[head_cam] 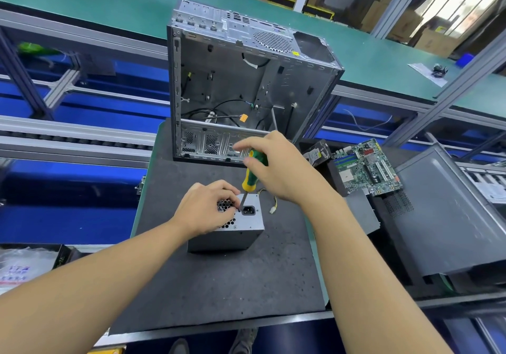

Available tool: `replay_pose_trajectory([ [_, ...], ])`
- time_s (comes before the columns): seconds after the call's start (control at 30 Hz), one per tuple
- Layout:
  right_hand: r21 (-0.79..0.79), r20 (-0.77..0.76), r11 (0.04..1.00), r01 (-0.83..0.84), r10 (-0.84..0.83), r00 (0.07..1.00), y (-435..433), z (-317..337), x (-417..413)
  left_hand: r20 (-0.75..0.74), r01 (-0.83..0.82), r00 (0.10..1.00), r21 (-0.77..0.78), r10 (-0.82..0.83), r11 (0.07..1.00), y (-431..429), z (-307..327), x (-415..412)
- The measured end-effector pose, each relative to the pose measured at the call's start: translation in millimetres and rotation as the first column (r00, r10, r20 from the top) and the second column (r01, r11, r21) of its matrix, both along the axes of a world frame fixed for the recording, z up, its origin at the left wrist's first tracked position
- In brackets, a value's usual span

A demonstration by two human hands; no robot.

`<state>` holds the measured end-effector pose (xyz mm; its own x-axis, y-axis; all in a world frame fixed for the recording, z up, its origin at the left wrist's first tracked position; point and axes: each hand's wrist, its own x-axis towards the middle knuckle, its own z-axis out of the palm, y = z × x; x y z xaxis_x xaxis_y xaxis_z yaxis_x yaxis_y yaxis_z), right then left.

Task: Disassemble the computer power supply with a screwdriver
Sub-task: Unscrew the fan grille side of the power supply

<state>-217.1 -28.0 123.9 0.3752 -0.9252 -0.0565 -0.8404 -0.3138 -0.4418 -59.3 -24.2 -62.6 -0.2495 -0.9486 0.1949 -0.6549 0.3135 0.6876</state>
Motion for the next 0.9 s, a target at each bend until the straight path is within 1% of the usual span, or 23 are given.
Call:
replay_pose_trajectory([
  [0.1, -0.007, -0.032, 1.0, 0.001, -0.001, 0.999, 2, 0, 2, -0.002, 0.002, 1.0, 0.002, -0.002, 1.0, 0, 1, 0],
  [0.2, 0.001, 0.042, 0.998, 0.066, -0.066, 0.997, 2, -1, 0, 0.003, 0.002, 1.0, -0.001, -0.002, 1.0, 0, 1, -1],
  [0.27, 0.018, 0.064, 0.997, 0.076, -0.077, 0.995, 2, -3, -2, 0.004, 0.004, 1.0, 0.001, -0.004, 1.0, -1, 1, -1],
  [0.43, -0.034, -0.063, 0.998, 0.048, -0.05, 0.997, 2, -1, 0, -0.005, 0.016, 1.0, -0.005, -0.016, 1.0, -1, 2, -1],
  [0.57, -0.026, 0.01, 0.998, 0.06, -0.059, 0.998, 3, 1, 1, -0.007, 0.011, 1.0, -0.004, -0.011, 1.0, 0, 1, -1],
  [0.67, 0.012, -0.025, 1.0, 0.002, -0.001, 1.0, 6, 5, 3, 0.008, 0.006, 1.0, 0.002, -0.006, 1.0, 0, 1, -1],
  [0.73, 0.035, -0.031, 0.999, 0.014, -0.013, 0.999, 7, 7, 5, 0.015, 0.003, 1.0, 0.004, -0.003, 1.0, -1, 1, -1],
  [0.8, 0.056, 0.008, 0.998, 0.036, -0.036, 0.999, 7, 6, 4, 0.007, 0.001, 1.0, 0.0, -0.001, 1.0, -1, 1, -2],
  [0.87, 0.025, 0.037, 0.999, 0.022, -0.023, 0.999, 9, 2, 5, -0.005, 0.005, 1.0, -0.005, -0.005, 1.0, 0, 1, -2],
  [0.9, -0.012, 0.021, 1.0, 0.019, -0.019, 1.0, 10, 2, 5, -0.006, 0.008, 1.0, -0.004, -0.008, 1.0, 0, 1, -2],
])
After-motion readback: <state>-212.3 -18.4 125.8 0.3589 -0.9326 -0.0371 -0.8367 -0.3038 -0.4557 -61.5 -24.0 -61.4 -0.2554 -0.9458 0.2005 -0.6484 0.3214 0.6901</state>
